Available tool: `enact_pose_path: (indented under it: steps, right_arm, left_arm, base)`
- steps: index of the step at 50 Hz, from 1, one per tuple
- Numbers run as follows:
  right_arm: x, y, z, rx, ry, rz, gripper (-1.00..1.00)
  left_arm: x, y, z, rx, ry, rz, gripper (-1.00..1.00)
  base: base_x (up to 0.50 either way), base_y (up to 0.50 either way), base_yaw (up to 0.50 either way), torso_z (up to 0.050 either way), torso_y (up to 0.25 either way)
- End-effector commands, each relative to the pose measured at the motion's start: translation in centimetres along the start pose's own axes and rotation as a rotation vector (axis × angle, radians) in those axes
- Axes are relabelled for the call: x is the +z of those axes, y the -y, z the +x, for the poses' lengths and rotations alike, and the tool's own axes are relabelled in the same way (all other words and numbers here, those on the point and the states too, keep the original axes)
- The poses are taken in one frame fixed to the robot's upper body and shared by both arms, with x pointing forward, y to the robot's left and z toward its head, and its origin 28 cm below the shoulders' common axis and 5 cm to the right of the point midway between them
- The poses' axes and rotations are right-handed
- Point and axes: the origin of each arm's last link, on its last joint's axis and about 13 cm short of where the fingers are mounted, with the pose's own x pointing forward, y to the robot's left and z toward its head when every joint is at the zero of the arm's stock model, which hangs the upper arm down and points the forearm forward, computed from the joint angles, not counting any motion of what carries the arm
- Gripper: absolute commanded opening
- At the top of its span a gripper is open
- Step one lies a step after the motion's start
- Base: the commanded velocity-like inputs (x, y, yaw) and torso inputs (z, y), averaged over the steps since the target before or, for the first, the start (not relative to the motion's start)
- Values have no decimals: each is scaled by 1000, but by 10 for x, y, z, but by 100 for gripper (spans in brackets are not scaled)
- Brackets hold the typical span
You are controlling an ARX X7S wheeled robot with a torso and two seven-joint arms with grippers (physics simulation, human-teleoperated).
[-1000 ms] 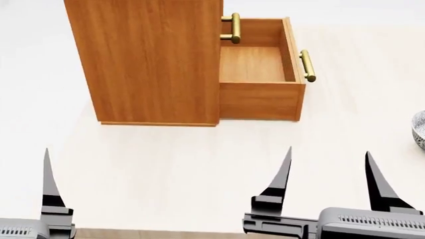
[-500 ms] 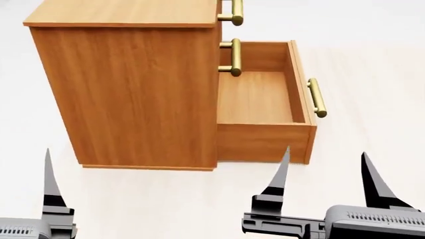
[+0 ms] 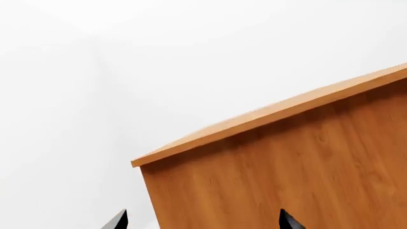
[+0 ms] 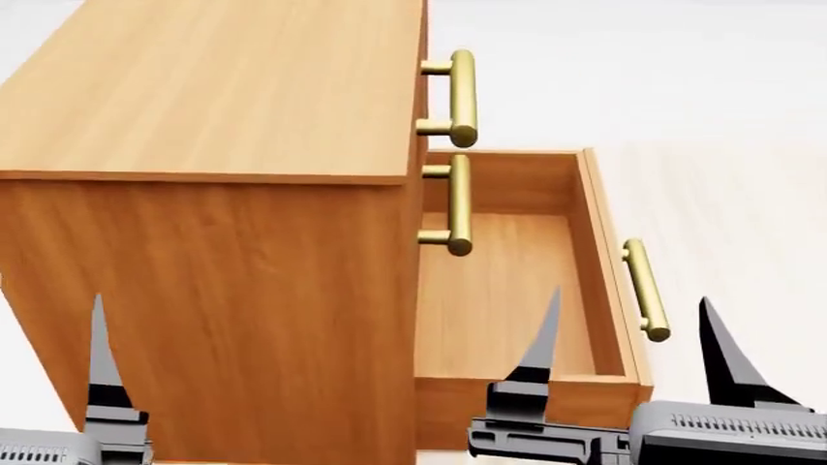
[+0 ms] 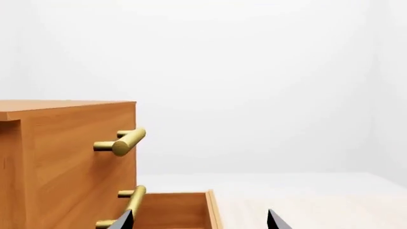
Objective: Close the bottom drawer of the cabinet.
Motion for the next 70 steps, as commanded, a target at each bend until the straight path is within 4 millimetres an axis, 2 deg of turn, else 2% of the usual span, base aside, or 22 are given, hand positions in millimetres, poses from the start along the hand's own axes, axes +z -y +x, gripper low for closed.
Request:
enact_pose_path:
  steps: [1, 12, 19, 22, 28, 35, 37, 41, 45, 46, 50, 55, 57, 66, 70]
  right_arm:
    - [-3, 1, 0, -1, -9, 1, 100]
    - [-3, -1, 0, 1, -7, -6, 100]
    - [-3, 0, 3, -70, -10, -114, 100]
    - [3, -1, 4, -25, -5, -76, 100]
    - [14, 0, 6, -21, -8, -107, 100]
    - [39, 3, 23, -36, 23, -150, 100]
    - [51, 10, 35, -56, 41, -135, 100]
    - [63, 21, 49, -85, 61, -129, 100]
    - [69, 45, 66, -172, 45, -144, 100]
    - [68, 56, 70, -204, 33, -153, 100]
    - [58, 77, 73, -254, -5, -174, 100]
    - [43, 93, 69, -297, -38, -209, 100]
    - [30, 103, 68, -332, -69, -200, 100]
    - [-14, 118, 60, -362, -152, -192, 100]
    - [-26, 121, 58, -360, -183, -194, 100]
  left_arm:
    - [0, 3, -2, -63, -4, -3, 100]
    - [-1, 3, -2, -58, -5, -2, 100]
    - [-1, 3, -3, -59, -7, -3, 100]
    - [-1, 3, -3, -59, -7, -7, 100]
    - [0, 2, -3, -57, -8, -8, 100]
    - [-2, 3, -3, -57, -8, -7, 100]
    - [-1, 2, -4, -58, -7, -6, 100]
    - [-1, 1, -5, -57, -7, -7, 100]
    - [-2, 1, -5, -55, -8, -6, 100]
    - [-3, 1, -5, -54, -10, -8, 100]
    - [-3, 2, -5, -56, -10, -10, 100]
    - [-3, 2, -6, -58, -10, -11, 100]
    - [-4, 3, -6, -59, -12, -11, 100]
    - [-5, 2, -6, -56, -14, -9, 100]
    - [-6, 2, -6, -56, -15, -9, 100]
  base:
    - [500, 0, 0, 0, 0]
    - [500, 0, 0, 0, 1]
    - [187, 0, 0, 0, 0]
    - [0, 0, 0, 0, 0]
    - [0, 0, 0, 0, 0]
    - [0, 0, 0, 0, 0]
    - [0, 0, 0, 0, 0]
    - [0, 0, 0, 0, 0]
    - [0, 0, 0, 0, 0]
    - [0, 0, 0, 0, 0]
    - [0, 0, 0, 0, 0]
    - [0, 0, 0, 0, 0]
    - [0, 0, 0, 0, 0]
    - [0, 0, 0, 0, 0]
    - [0, 0, 0, 0, 0]
